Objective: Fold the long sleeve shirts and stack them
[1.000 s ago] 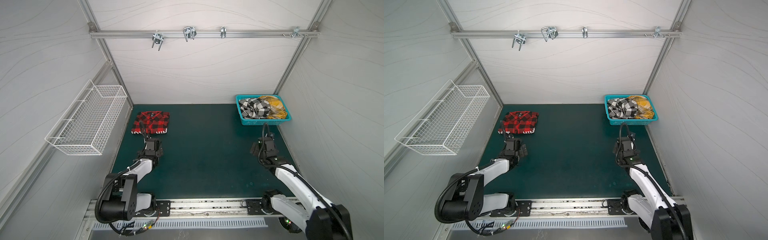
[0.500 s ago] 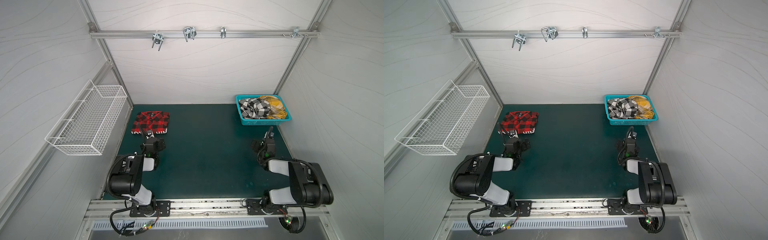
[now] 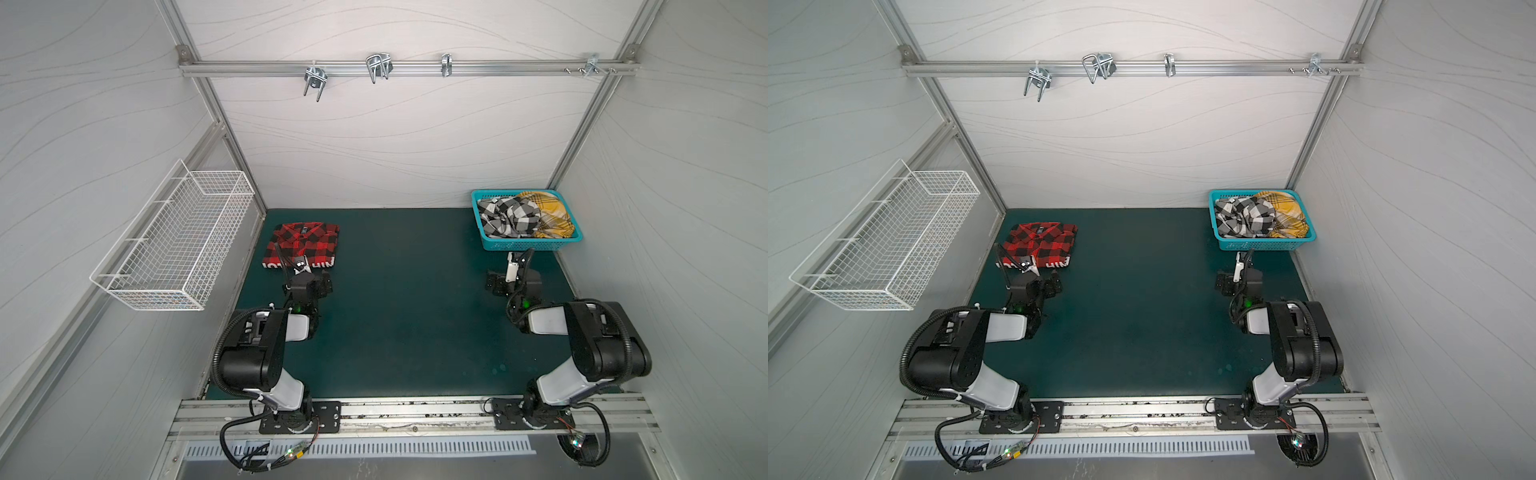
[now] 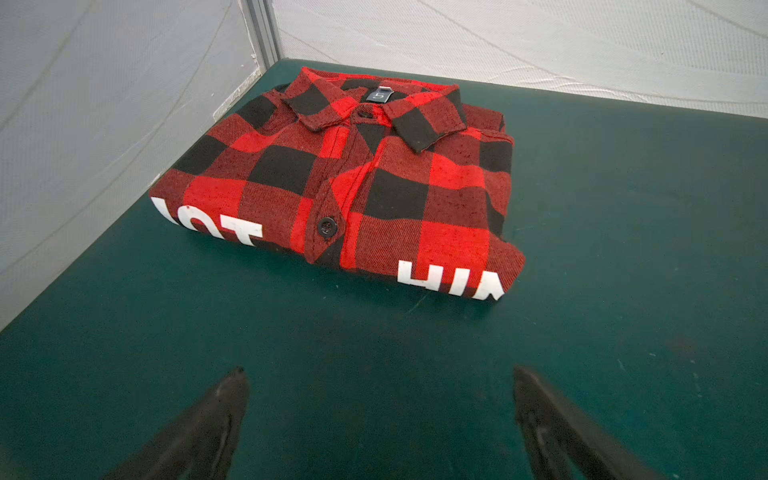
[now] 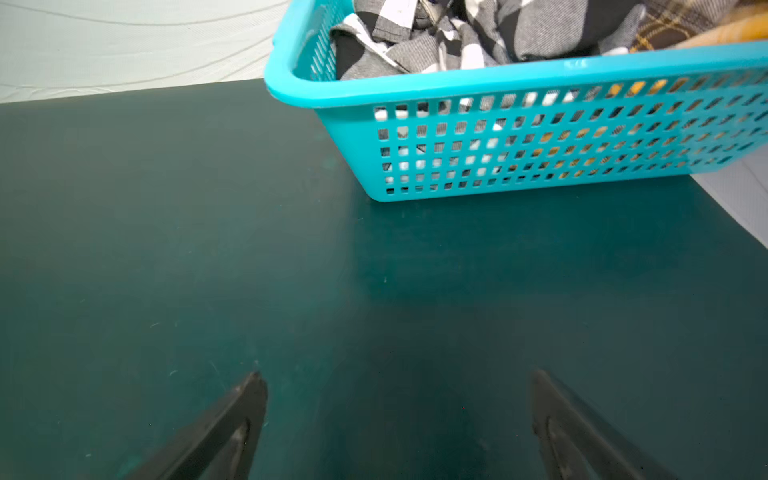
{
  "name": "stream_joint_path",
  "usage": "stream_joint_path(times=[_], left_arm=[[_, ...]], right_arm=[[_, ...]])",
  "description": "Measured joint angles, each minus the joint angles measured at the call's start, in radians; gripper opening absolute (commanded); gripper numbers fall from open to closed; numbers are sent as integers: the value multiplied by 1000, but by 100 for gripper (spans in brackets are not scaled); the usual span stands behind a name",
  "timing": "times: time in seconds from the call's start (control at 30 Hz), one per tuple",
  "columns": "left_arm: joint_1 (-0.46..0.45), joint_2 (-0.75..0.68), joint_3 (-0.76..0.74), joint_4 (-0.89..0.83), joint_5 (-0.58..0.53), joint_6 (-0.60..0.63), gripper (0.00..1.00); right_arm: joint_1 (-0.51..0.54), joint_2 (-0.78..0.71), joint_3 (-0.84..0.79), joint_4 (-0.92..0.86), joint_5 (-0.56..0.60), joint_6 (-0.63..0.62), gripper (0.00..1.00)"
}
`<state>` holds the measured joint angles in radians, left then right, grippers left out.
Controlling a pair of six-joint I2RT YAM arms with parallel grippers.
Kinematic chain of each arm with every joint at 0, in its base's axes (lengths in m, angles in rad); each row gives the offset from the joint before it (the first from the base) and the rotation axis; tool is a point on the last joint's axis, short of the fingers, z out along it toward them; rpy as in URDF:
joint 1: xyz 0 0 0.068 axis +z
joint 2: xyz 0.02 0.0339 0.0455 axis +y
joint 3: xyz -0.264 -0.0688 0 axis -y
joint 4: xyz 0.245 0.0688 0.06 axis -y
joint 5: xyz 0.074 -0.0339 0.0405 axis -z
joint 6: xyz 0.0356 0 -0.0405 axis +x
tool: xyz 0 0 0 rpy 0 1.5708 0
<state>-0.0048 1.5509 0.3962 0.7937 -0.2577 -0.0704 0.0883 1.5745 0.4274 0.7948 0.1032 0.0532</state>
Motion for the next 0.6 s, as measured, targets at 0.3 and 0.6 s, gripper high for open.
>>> stream_joint_path(times=[0.3,0.6], left_arm=[[0,0,0,1,0,1,100],[0,0,0,1,0,6,100]], right_arm=[[9,0,0,-10,4,-16,99],[9,1,3,-16,5,-19,99]])
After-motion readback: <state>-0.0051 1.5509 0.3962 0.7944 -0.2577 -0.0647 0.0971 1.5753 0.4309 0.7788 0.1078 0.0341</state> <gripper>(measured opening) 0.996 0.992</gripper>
